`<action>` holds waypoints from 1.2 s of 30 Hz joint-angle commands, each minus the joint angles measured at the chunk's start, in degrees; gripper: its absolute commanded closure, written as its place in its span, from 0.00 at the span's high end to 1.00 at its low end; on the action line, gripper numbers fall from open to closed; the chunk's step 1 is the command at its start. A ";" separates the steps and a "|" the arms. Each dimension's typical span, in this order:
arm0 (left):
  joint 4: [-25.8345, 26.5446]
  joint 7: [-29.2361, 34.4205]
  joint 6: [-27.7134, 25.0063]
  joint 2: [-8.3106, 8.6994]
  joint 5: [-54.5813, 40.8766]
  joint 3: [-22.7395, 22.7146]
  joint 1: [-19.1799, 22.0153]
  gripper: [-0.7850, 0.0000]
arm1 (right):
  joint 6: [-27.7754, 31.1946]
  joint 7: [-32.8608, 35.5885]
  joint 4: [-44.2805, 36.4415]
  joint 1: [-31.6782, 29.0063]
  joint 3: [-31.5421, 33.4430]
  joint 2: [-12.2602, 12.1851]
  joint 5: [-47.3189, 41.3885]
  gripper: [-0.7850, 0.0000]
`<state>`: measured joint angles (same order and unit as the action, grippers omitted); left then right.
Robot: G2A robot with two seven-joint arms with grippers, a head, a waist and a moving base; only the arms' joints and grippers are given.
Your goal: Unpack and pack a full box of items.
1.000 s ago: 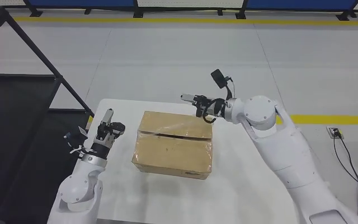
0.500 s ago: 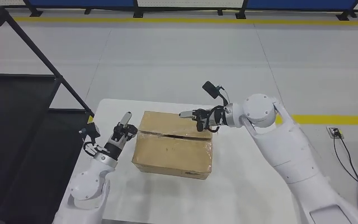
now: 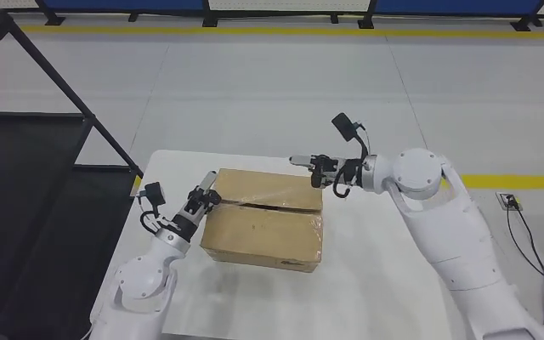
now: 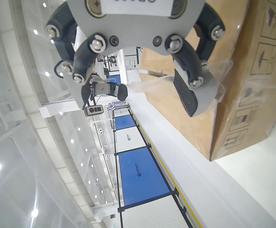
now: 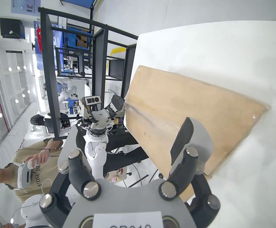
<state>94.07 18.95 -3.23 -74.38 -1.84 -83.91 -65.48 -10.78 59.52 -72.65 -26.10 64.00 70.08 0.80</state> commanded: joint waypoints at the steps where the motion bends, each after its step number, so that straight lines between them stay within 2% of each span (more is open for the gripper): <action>1: -0.10 -0.04 0.03 0.03 -0.22 -0.12 -0.11 1.00 | -0.77 0.28 -0.79 -1.52 1.60 -0.55 0.28 1.00; 7: -0.48 -0.12 0.10 0.08 -0.17 0.20 0.27 1.00 | -6.85 1.24 1.22 -2.34 2.29 -0.95 -0.80 1.00; 11: -0.61 -0.28 -0.05 0.10 -0.12 0.44 0.57 1.00 | -12.29 1.41 6.61 -0.07 1.87 -0.17 -7.09 1.00; 14: -0.60 -0.65 -0.29 0.13 -0.29 0.34 0.60 1.00 | -13.80 2.81 10.49 2.32 0.31 0.41 -9.20 1.00; 16: -0.67 -0.82 -0.38 0.16 -0.63 0.08 0.51 1.00 | -13.39 4.45 12.43 3.58 -0.93 0.71 -9.74 0.91; 18: -0.78 -1.02 -0.48 0.20 -0.75 -0.18 0.48 1.00 | -13.40 5.54 14.42 4.78 -2.17 0.96 -9.63 0.87; 21: -0.89 -1.07 -0.56 0.24 -1.06 -0.34 0.52 1.00 | -13.74 5.66 16.69 6.04 -3.57 1.43 -10.23 0.50; 33: -1.32 -1.11 -0.73 0.37 -1.46 -0.31 1.04 1.00 | -12.23 6.21 21.03 8.10 -6.07 2.19 -11.67 0.18; 36: -1.39 -1.02 -0.63 0.41 -1.56 -0.29 1.10 1.00 | -11.55 6.82 20.78 7.91 -6.14 2.09 -11.80 0.16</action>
<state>92.69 17.91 -3.88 -73.99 -3.37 -84.20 -64.39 -22.54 66.14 -51.76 -18.09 57.83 72.22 -10.97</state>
